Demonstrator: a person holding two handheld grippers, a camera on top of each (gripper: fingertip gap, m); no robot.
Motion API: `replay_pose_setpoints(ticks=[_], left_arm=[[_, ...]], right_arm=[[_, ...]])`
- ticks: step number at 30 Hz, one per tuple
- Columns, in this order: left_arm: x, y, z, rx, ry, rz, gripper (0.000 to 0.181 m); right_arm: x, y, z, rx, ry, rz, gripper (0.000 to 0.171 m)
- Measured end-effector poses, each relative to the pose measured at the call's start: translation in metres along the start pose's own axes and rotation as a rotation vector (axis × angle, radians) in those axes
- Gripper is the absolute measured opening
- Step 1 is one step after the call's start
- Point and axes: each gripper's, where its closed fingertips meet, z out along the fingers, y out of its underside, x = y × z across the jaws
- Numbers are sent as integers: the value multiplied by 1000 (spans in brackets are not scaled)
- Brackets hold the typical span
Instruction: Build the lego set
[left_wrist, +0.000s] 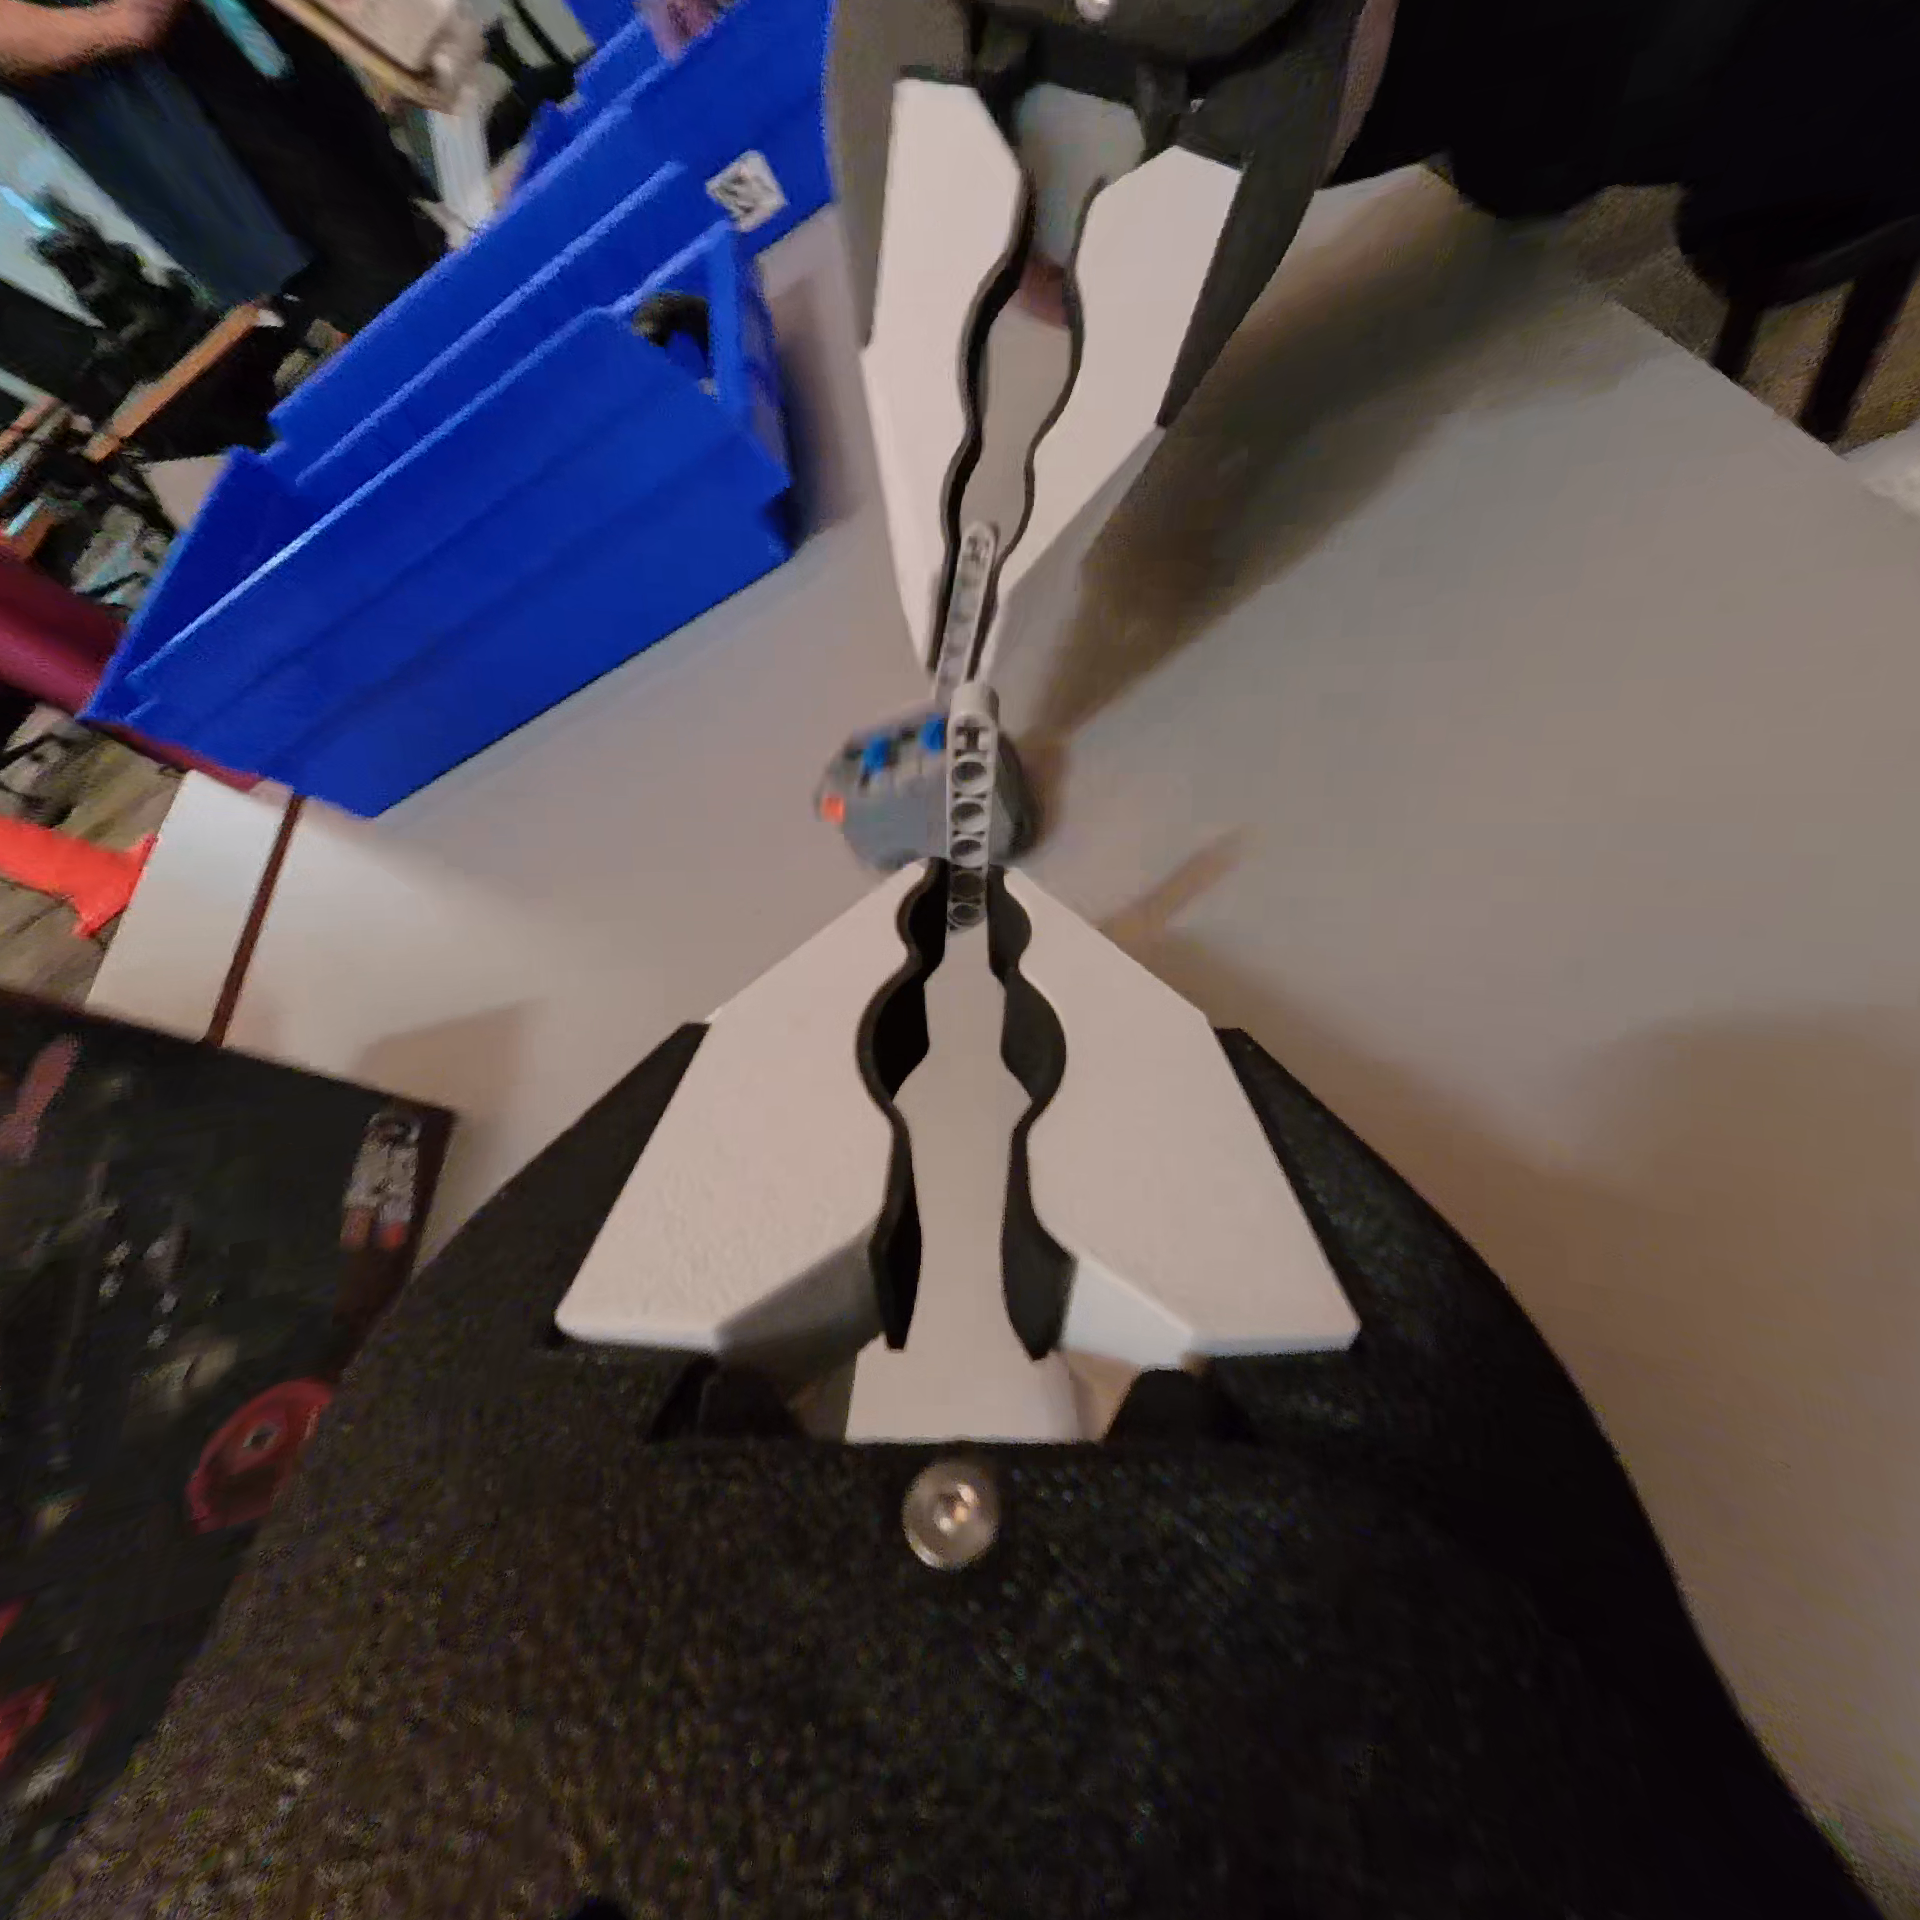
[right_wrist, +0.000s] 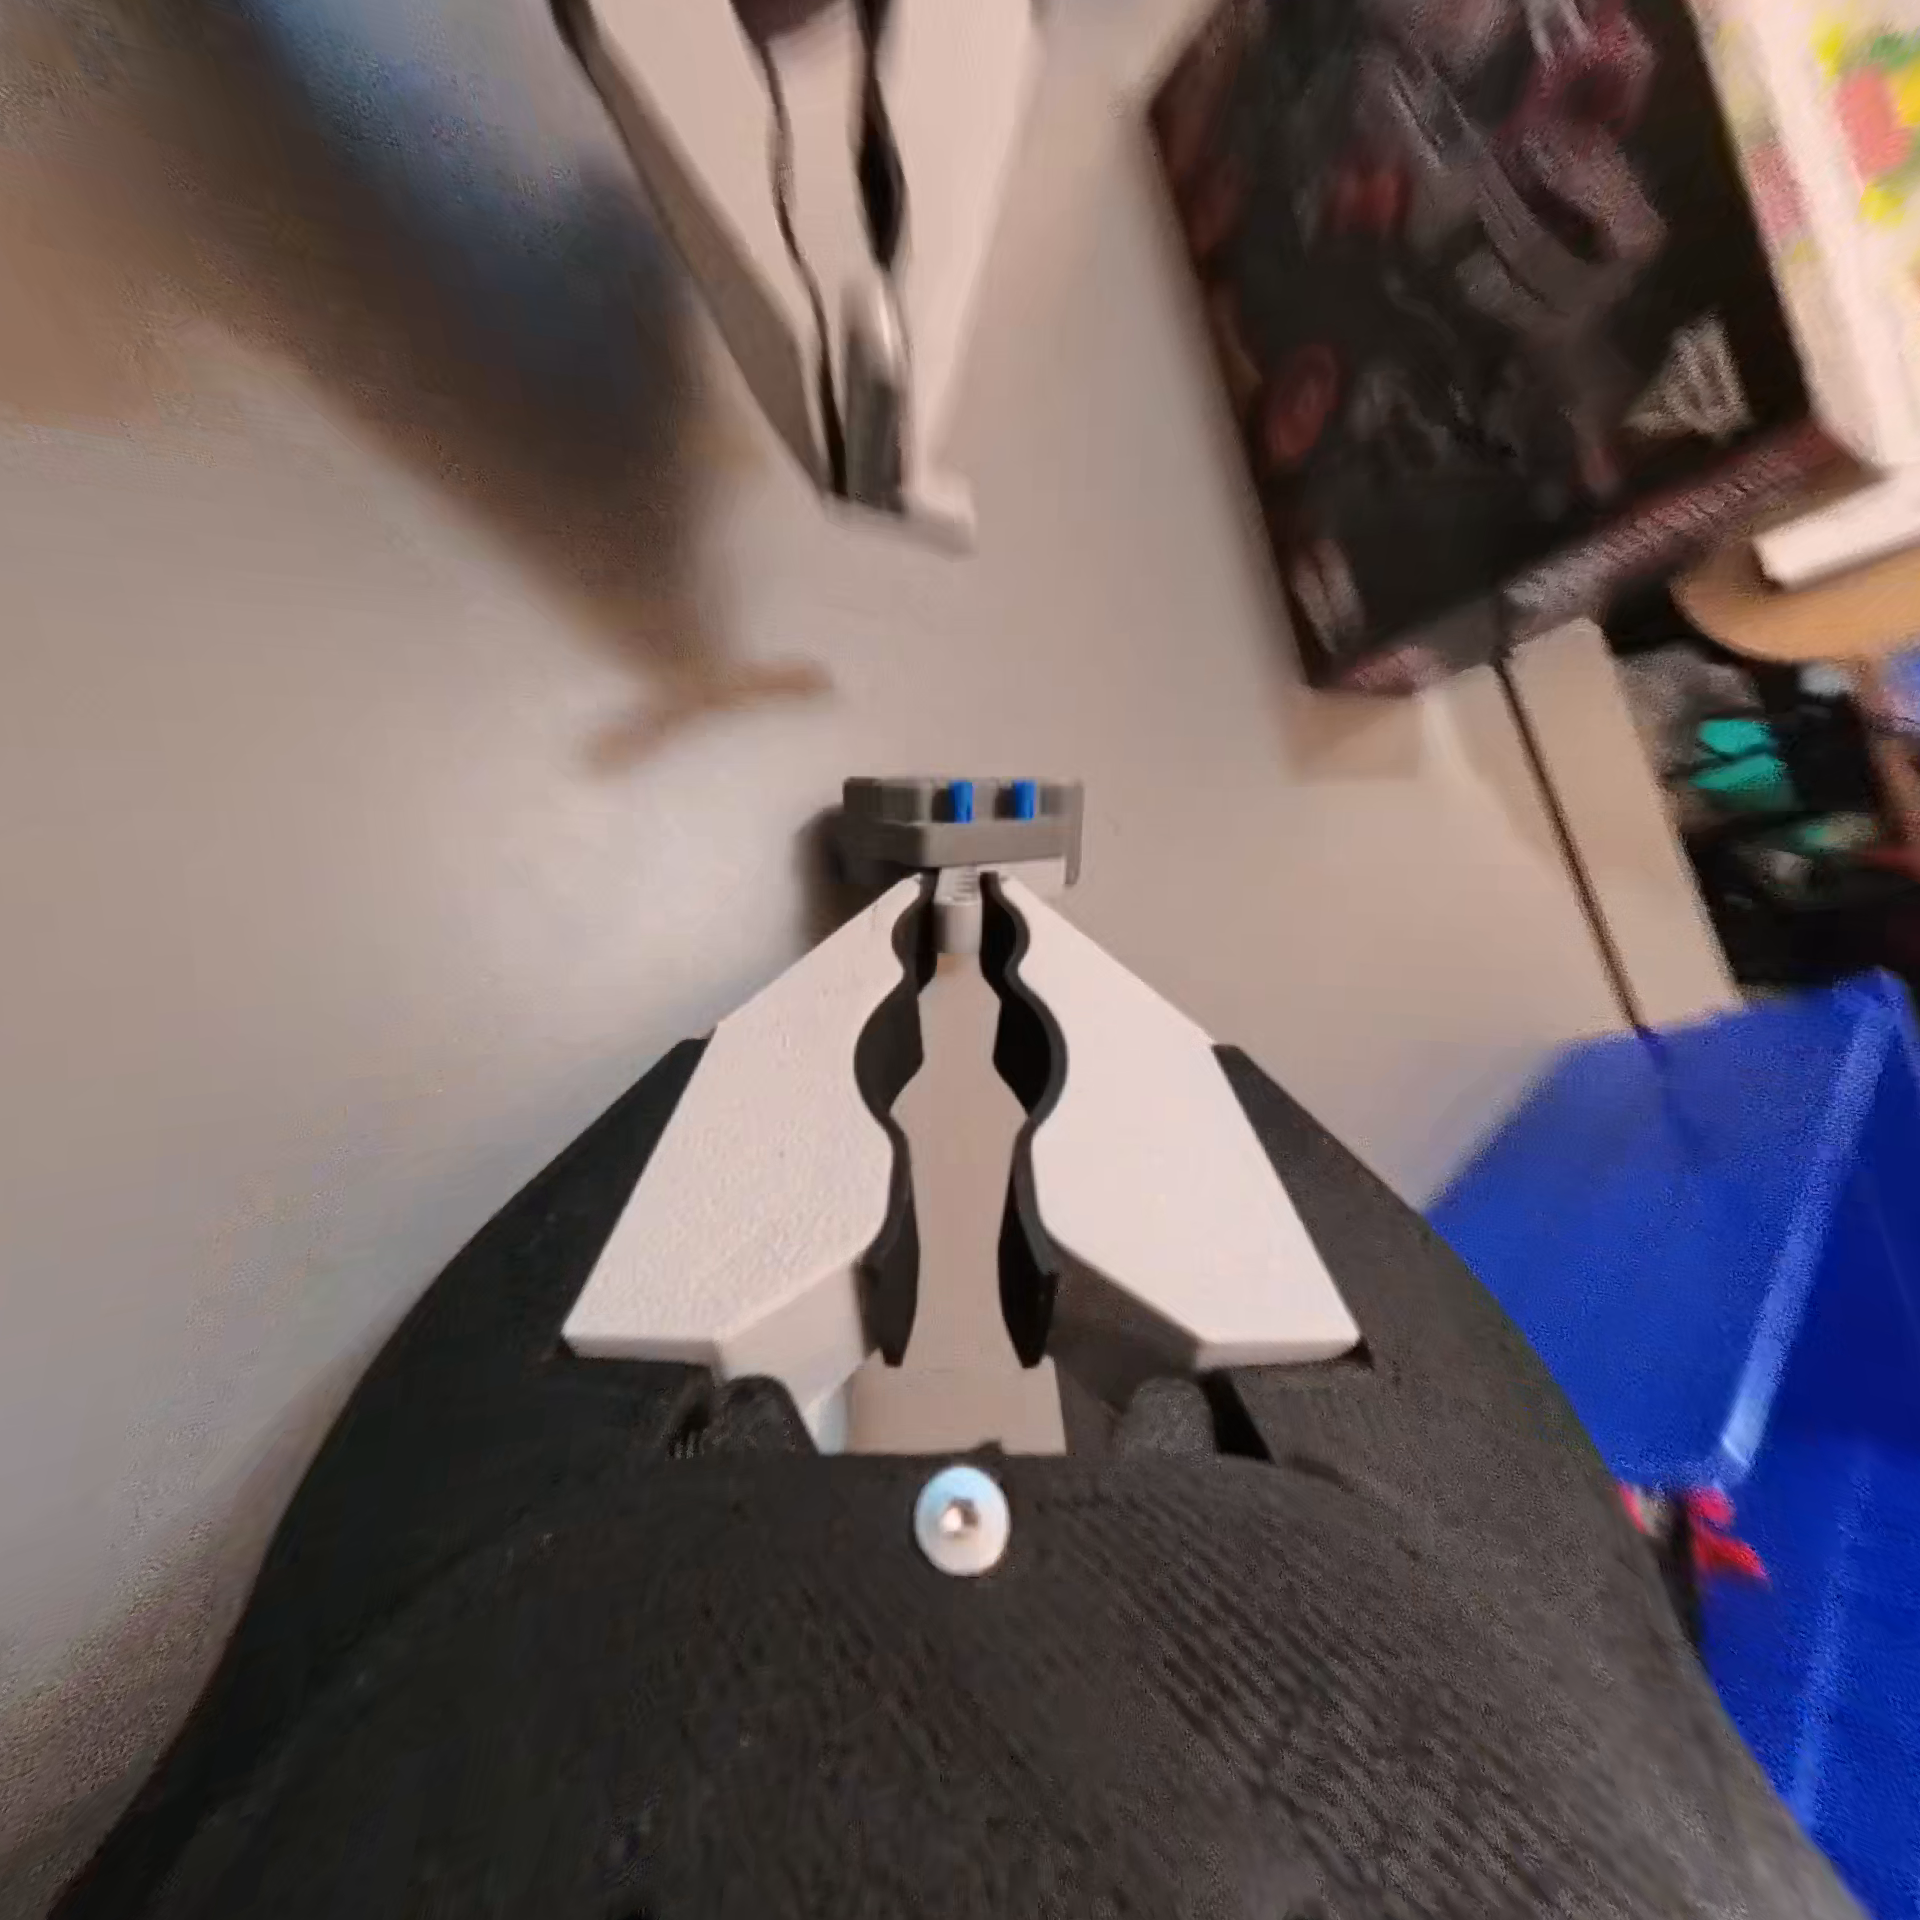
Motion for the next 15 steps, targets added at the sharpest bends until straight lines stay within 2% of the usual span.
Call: replay_pose_setpoints(ticks=[1, 2, 3, 4, 6, 7, 10, 14, 15], left_arm=[[-6, -7, -8, 72, -15, -47, 5], [-11, -14, -13, 136, -31, -84, 5], [-16, -15, -15, 151, -53, -102, 5], [-20, -15, -15, 168, -63, -121, 5], [-20, -21, -18, 262, -38, -199, 5], [-21, -26, -21, 327, -27, -235, 5], [-26, -48, -39, 551, 17, -344, 5], [-24, -74, -65, 797, 129, -422, 5], [-23, -79, -69, 841, 155, -438, 5]], right_arm=[[1, 0, -6, 39, -29, 38, 7], [-2, -18, -15, 177, -86, 114, 7], [4, -37, -22, 308, -68, 156, 6], [8, -43, -22, 327, -34, 160, 6], [7, -29, -6, 202, -16, 127, 6], [6, -27, 3, 196, -5, 145, 6], [-5, -35, 19, 277, -26, 202, 8], [-13, -37, 19, 270, -92, 194, 49], [-12, -38, 14, 280, -100, 200, 55]])
